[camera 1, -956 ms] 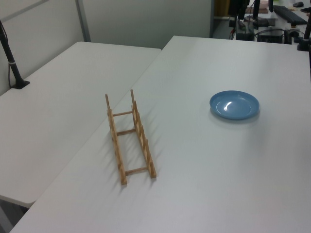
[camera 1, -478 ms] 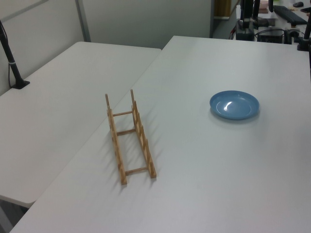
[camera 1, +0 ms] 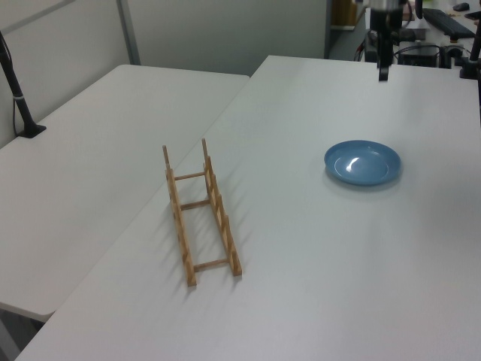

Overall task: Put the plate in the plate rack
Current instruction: 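Grasp the rim of the light blue plate with the gripper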

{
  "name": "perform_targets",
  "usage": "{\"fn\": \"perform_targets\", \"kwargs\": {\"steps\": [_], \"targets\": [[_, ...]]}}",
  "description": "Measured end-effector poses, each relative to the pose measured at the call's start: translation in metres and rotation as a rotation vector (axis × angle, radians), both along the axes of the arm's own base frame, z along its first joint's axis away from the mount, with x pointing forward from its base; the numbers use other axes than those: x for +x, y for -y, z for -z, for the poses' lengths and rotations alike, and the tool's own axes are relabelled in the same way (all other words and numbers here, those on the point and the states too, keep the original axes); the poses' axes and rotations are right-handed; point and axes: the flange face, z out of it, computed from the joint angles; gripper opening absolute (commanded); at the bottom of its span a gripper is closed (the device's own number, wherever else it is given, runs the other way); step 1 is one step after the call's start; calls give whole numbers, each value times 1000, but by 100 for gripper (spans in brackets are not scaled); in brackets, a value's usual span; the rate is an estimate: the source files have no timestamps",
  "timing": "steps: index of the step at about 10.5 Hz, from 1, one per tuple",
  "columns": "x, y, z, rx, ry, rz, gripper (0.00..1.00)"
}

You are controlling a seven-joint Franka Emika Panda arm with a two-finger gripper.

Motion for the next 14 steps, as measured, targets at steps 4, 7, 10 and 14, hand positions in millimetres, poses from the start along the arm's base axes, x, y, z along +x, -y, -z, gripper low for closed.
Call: {"fn": "perform_targets", "kwargs": {"steps": [4,7,10,14], "targets": [[-6,7,121,12,-32,64,100],[11,-6,170,10,-29,202,79],[17,-16,183,10,-29,290,0],[21,-24,179,16,-23,337,0]]}}
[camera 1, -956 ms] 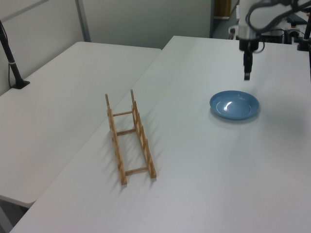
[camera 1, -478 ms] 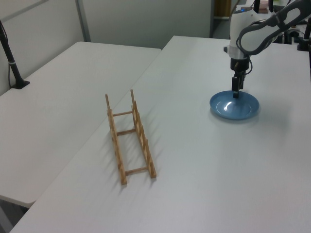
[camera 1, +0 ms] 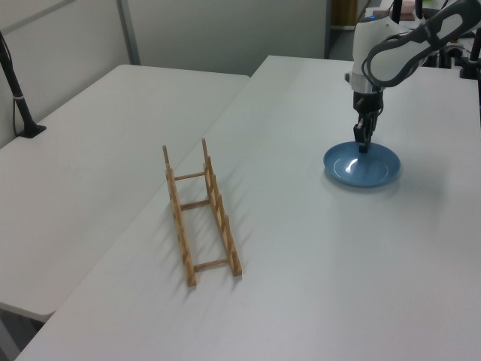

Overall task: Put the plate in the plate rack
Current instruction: 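Grasp the rim of the light blue plate with the gripper, then lift the plate and carry it upright over the wooden rack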

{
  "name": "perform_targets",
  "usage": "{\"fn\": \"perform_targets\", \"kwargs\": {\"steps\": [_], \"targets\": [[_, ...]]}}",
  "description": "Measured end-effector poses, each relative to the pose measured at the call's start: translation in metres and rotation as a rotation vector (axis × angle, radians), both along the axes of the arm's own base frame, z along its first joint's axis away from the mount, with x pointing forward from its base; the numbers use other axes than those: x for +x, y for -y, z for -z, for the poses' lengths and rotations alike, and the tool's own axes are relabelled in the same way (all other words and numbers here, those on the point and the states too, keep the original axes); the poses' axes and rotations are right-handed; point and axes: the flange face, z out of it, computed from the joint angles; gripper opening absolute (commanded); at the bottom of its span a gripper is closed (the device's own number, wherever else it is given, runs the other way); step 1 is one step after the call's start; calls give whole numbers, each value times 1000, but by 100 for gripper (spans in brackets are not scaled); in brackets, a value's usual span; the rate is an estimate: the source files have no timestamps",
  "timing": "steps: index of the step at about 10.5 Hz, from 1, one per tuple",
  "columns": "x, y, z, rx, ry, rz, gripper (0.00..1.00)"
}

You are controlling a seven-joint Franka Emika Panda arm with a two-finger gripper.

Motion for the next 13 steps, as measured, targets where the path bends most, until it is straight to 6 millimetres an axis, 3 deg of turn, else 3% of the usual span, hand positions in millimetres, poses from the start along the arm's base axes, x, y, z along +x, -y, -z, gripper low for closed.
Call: {"fn": "perform_targets", "kwargs": {"steps": [4,5,6,9,11,13], "targets": [[12,-9,-19,-3,42,-16,0],[18,-10,-34,-3,54,-18,0],[25,-11,-61,23,61,-2,0],[53,-26,-185,71,194,28,0],[68,-61,-235,66,283,41,0],[76,-120,-271,-27,357,21,0]]}}
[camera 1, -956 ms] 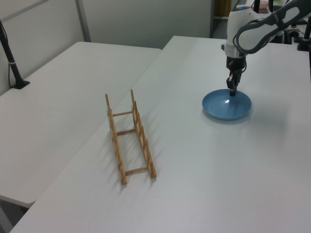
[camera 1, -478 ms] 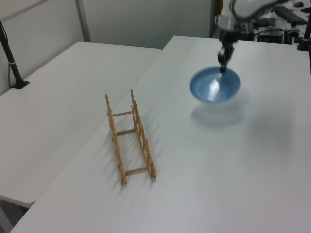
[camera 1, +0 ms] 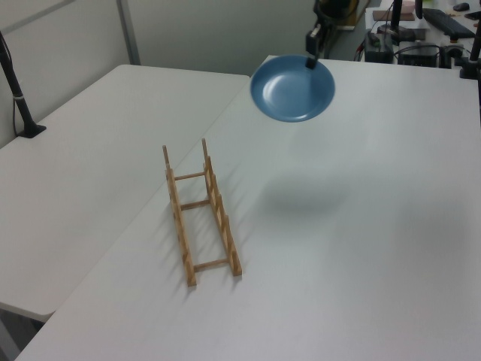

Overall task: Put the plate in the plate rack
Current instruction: 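Lift the plate and carry it upright over the wooden rack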

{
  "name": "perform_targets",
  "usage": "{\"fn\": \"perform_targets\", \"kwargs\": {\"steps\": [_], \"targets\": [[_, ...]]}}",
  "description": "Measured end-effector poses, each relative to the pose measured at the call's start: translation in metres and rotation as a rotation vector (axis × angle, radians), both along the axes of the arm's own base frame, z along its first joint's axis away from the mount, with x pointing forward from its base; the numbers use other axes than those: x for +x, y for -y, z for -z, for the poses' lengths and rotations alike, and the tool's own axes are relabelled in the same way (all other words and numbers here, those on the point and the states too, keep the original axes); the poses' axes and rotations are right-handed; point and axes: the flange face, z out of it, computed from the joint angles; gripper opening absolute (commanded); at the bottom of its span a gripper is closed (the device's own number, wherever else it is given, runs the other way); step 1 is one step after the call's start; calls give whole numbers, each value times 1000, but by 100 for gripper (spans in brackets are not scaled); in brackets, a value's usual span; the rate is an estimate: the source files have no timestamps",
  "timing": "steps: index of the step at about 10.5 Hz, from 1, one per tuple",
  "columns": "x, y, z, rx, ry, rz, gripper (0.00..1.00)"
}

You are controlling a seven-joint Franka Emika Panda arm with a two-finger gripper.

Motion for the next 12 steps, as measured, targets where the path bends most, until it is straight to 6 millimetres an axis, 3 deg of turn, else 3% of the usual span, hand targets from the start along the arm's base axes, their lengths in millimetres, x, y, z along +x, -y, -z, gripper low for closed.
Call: {"fn": "perform_targets", "kwargs": {"steps": [2,4,9,12], "targets": [[4,-61,-19,-109,130,33,0],[8,-103,-23,-208,272,68,0],[23,-193,13,-392,586,128,0],[39,-226,37,-428,773,160,0]]}}
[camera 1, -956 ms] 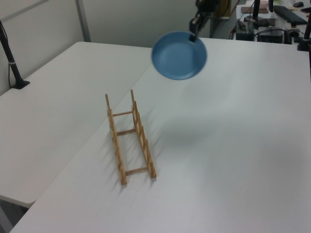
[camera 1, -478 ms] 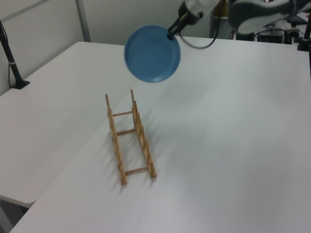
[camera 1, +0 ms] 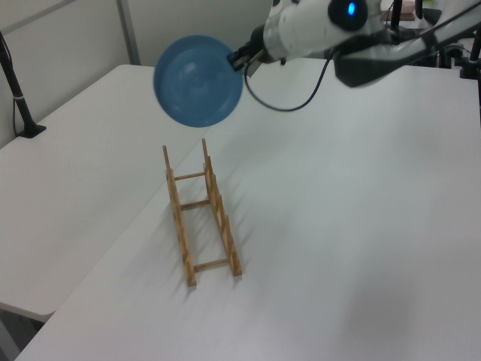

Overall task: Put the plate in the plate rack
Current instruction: 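Lift the plate and carry it upright over the wooden rack, then lower the upright plate into a slot of the rack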

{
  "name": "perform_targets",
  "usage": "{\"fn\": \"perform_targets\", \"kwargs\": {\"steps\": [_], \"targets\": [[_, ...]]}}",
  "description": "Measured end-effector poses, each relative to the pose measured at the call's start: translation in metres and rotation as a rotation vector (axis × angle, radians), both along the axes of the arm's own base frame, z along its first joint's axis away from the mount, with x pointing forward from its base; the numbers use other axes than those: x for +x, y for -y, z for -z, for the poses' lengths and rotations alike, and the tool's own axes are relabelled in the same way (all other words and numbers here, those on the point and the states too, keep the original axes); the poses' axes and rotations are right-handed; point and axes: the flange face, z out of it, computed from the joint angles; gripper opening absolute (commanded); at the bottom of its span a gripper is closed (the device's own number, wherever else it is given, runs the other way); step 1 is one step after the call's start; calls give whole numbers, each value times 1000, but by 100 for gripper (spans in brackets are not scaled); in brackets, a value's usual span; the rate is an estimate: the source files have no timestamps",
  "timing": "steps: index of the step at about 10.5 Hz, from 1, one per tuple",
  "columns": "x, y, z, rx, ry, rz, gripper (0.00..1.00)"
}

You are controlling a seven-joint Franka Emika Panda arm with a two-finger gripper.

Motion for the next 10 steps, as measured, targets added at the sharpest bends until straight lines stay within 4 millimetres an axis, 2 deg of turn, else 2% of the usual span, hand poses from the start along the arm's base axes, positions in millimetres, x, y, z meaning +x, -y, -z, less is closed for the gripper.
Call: {"fn": "perform_targets", "kwargs": {"steps": [2,4,7,10], "targets": [[9,-16,29,-6,103,-9,0],[12,-29,52,-1,129,-26,0],[10,-44,68,-9,114,-53,0],[12,-47,81,-36,109,-66,0]]}}
